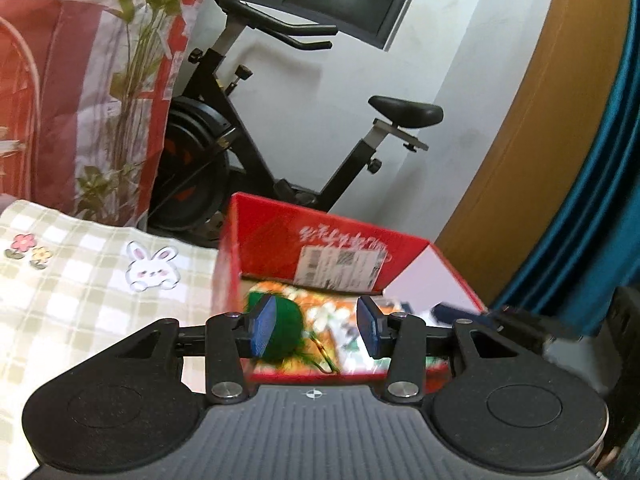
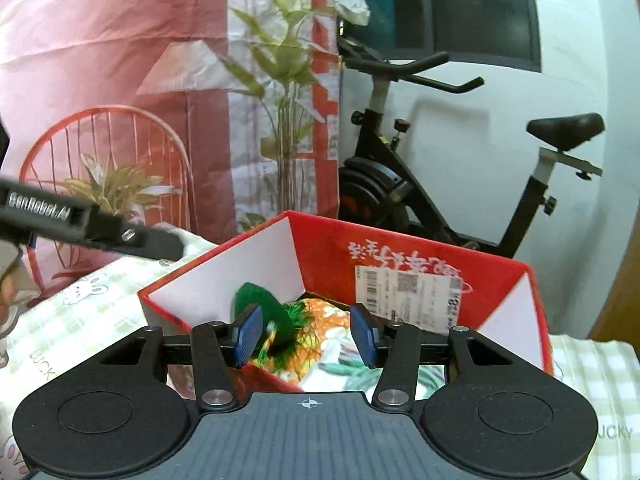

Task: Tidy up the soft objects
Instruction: 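Move both grippers down and close them on the pink waffle towel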

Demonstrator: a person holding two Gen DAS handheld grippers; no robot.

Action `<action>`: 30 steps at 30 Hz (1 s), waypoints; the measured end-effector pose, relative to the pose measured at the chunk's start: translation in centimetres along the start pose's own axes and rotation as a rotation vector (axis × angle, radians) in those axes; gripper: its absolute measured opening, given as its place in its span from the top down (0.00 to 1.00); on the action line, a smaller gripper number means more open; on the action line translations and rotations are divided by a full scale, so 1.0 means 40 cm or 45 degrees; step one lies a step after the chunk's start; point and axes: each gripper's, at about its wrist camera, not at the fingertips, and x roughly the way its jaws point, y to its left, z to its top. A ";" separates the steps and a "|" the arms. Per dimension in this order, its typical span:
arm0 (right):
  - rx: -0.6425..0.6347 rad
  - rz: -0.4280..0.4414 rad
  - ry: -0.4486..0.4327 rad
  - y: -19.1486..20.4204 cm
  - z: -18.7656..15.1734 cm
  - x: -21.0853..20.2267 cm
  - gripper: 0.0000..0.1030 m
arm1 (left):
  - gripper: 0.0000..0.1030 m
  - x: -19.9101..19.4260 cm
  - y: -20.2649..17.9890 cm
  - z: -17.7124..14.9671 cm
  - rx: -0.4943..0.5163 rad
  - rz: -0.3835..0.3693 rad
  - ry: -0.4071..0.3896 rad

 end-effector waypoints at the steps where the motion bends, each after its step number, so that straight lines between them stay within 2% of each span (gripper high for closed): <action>1: 0.007 0.002 -0.005 -0.001 -0.008 -0.016 0.56 | 0.55 -0.016 0.003 -0.010 0.009 0.000 0.007; 7: 0.052 0.039 -0.026 0.005 -0.062 -0.125 0.56 | 0.55 -0.096 0.007 -0.077 0.041 -0.006 0.058; 11: 0.079 0.040 -0.010 0.021 -0.120 -0.189 0.56 | 0.55 -0.134 0.008 -0.136 0.017 -0.016 0.090; 18: 0.134 -0.012 0.072 0.033 -0.239 -0.272 0.56 | 0.55 -0.137 -0.019 -0.261 0.003 0.000 0.182; 24: 0.187 -0.085 0.180 0.038 -0.338 -0.319 0.55 | 0.55 -0.122 -0.027 -0.354 -0.079 0.039 0.239; 25: 0.207 -0.097 0.194 0.037 -0.353 -0.324 0.54 | 0.54 -0.124 -0.027 -0.370 -0.094 0.055 0.242; 27: 0.237 -0.143 0.221 0.034 -0.379 -0.335 0.44 | 0.54 -0.129 -0.026 -0.388 -0.109 0.067 0.248; 30: 0.295 -0.174 0.243 0.019 -0.400 -0.345 0.38 | 0.54 -0.137 -0.018 -0.402 -0.119 0.067 0.246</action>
